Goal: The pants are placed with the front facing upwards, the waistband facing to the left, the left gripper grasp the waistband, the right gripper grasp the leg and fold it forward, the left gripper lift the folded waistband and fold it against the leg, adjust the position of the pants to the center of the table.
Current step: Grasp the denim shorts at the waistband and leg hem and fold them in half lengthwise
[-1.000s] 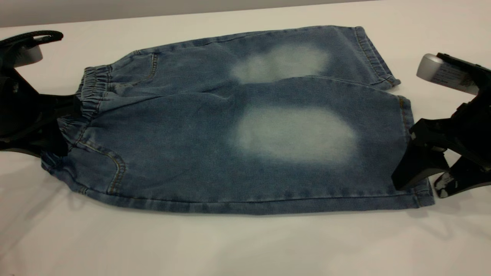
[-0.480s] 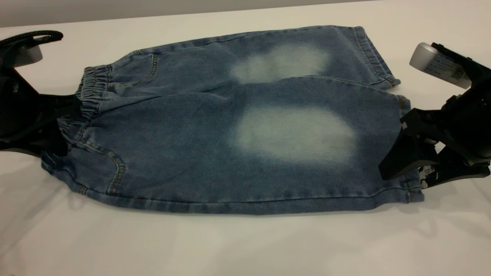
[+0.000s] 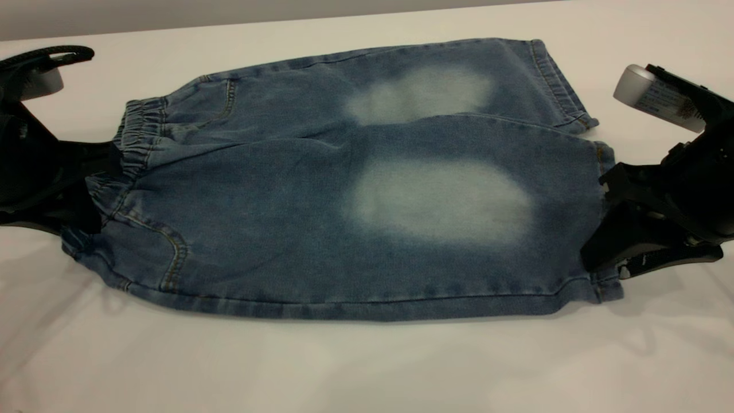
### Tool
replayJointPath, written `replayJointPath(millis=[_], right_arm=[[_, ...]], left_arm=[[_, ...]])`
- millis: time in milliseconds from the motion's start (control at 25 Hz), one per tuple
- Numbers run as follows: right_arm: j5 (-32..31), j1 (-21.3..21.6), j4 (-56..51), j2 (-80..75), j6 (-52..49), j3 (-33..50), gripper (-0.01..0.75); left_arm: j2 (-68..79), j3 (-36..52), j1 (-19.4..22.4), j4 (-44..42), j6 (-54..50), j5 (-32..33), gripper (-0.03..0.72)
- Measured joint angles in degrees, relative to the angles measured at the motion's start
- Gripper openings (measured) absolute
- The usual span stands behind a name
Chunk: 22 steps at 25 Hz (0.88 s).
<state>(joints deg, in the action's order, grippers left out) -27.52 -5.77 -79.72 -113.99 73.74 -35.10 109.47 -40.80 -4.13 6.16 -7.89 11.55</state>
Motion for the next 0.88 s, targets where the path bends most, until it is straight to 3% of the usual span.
replayJointPath(millis=[480, 720, 880], right_arm=[[0.5, 0.0, 0.1, 0.0, 0.6, 0.0, 0.011], [-0.4, 0.0, 0.1, 0.0, 0.1, 0.0, 0.009], [-2.2, 0.0, 0.2, 0.0, -0.1, 0.0, 0.070]], left_arm=[[0.0, 0.0, 0.0, 0.0, 0.0, 0.0, 0.150], [0.0, 0.0, 0.0, 0.0, -0.1, 0.0, 0.150], [0.0, 0.0, 0.0, 0.0, -0.1, 0.0, 0.150]])
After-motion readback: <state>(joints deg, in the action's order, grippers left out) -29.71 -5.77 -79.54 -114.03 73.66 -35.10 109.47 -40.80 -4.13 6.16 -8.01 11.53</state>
